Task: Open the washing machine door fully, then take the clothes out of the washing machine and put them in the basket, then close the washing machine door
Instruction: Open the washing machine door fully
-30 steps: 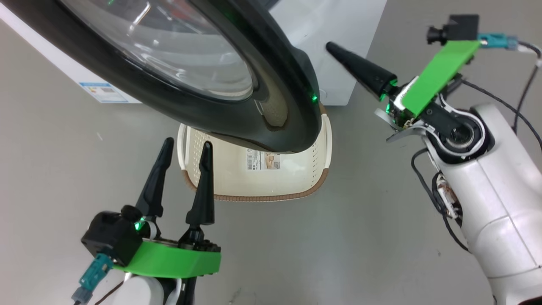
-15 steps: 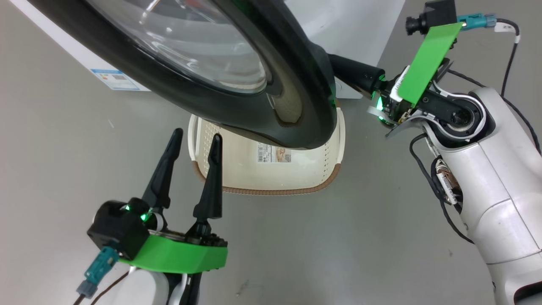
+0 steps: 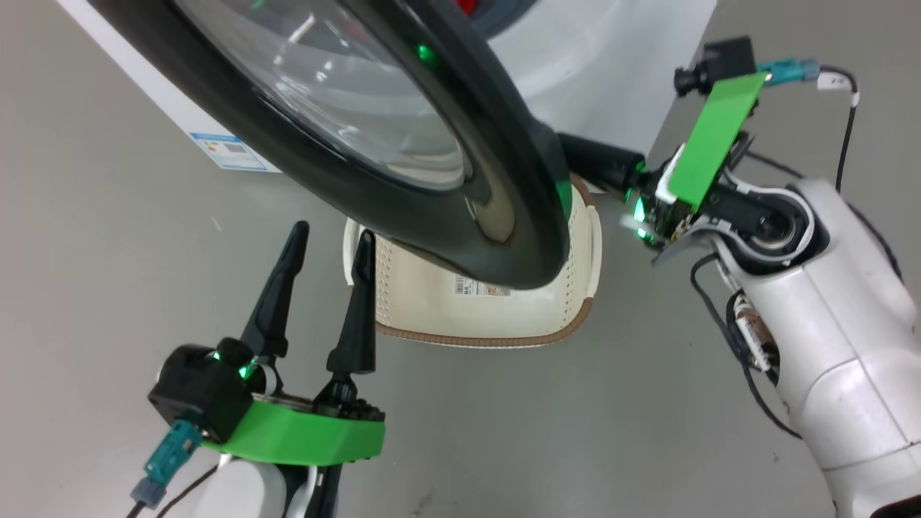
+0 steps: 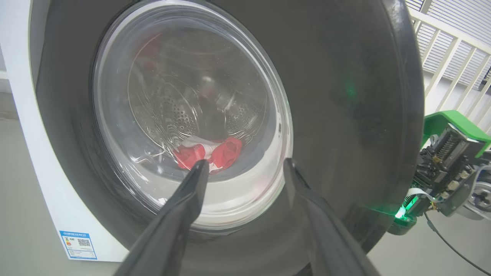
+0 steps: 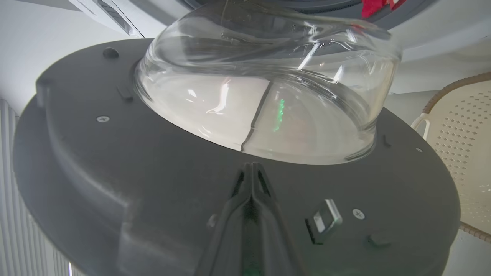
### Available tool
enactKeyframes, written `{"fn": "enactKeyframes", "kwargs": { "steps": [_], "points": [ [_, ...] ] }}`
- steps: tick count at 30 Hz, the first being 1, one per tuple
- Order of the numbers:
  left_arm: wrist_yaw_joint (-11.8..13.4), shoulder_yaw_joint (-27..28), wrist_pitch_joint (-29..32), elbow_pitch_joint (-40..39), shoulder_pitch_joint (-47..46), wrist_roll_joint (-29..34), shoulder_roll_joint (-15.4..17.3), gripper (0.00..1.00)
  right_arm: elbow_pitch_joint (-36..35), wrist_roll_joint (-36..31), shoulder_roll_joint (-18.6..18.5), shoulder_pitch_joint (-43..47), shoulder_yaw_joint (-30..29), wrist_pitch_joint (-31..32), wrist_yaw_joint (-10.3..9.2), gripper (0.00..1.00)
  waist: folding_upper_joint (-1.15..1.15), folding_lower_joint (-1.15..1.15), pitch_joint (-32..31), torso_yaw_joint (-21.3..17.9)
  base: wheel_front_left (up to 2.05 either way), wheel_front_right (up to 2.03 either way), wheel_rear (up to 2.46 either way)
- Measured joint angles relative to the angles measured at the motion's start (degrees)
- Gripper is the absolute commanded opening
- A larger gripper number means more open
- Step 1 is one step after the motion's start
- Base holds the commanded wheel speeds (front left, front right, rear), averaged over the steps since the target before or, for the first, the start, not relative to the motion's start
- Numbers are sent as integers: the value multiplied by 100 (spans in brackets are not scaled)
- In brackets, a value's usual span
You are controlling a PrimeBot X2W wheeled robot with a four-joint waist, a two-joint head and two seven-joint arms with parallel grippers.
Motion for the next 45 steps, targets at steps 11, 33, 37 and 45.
{"fn": "enactKeyframes", "kwargs": {
  "steps": [11,33,37,45],
  "points": [
    [130,89,0,71,166,-1,0,100,-171,100,75,607,31,153,0,0,0,0,-296,213,0,0,0],
    [445,115,0,433,636,-364,1,100,-249,204,157,1386,149,237,0,0,0,0,-961,976,0,0,0],
    [443,91,0,571,694,-350,1,100,-253,224,159,1482,224,240,0,0,0,0,-1084,1115,0,0,0],
    [439,59,0,725,800,-383,2,100,-286,255,194,1700,348,288,0,0,0,0,-1304,1432,0,0,0]
  ]
}}
